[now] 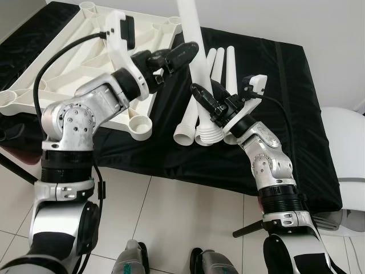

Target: Building children table

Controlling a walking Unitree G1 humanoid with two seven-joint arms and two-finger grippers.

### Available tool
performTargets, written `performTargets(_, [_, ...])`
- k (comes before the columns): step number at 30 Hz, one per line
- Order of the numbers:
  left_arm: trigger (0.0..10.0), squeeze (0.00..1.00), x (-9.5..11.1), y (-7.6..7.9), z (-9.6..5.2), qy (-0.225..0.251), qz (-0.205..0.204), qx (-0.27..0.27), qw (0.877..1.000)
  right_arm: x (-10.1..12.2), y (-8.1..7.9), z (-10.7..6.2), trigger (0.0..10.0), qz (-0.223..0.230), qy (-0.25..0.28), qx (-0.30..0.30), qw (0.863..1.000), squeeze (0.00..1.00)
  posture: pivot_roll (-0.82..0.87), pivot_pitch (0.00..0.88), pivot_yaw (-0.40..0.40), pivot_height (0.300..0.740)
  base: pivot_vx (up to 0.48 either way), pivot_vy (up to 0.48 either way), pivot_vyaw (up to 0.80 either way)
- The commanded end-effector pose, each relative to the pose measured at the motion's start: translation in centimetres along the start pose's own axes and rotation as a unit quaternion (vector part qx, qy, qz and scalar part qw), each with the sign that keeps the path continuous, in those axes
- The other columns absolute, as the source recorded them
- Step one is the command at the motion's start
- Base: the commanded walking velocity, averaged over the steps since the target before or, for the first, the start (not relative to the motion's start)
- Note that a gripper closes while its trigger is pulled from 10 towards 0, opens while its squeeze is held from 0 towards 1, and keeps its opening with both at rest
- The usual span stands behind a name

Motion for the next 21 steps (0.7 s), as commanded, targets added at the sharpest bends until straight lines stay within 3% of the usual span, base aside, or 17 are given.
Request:
performTargets(1, [10.0,0.0,-0.7,1.0,0.1,-0.024,-0.005,-0.06,0.998,0.9,-0.5,-0.1,10.0,-0.012,0.018,0.019,1.0,0.0,0.02,0.134,-0.024,0.74,0.0,0.0,0.0])
performTargets(5, [10.0,0.0,-0.7,0.7,0.5,-0.036,0.003,-0.051,0.998,1.4,-1.7,0.0,10.0,-0.017,0.026,0.056,0.998,0.0,0.02,0.132,-0.023,0.74,0.0,0.0,0.0])
performTargets(12, [10.0,0.0,-0.7,-0.3,0.8,-0.046,0.012,-0.029,0.998,1.9,-2.2,0.0,10.0,-0.022,0.03,0.072,0.997,0.0,0.01,0.13,-0.021,0.74,0.0,0.0,0.0])
performTargets(21, [10.0,0.0,0.7,0.0,1.4,-0.035,0.017,-0.034,0.999,1.7,-2.7,-0.1,10.0,-0.032,0.022,0.086,0.996,0.0,0.01,0.121,-0.019,0.74,0.0,0.0,0.0])
Point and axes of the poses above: a point about 5 cm out from each wrist's last joint towards the gripper, its own z axis pointing out of the wrist towards the gripper, its own x axis along the axis of the wrist's last joint, y = z × x, the point moved 4 cm from there along z, pointing out of the wrist towards the gripper, and after that the axes turned 3 degrees about -z, right-handed, at the moved point
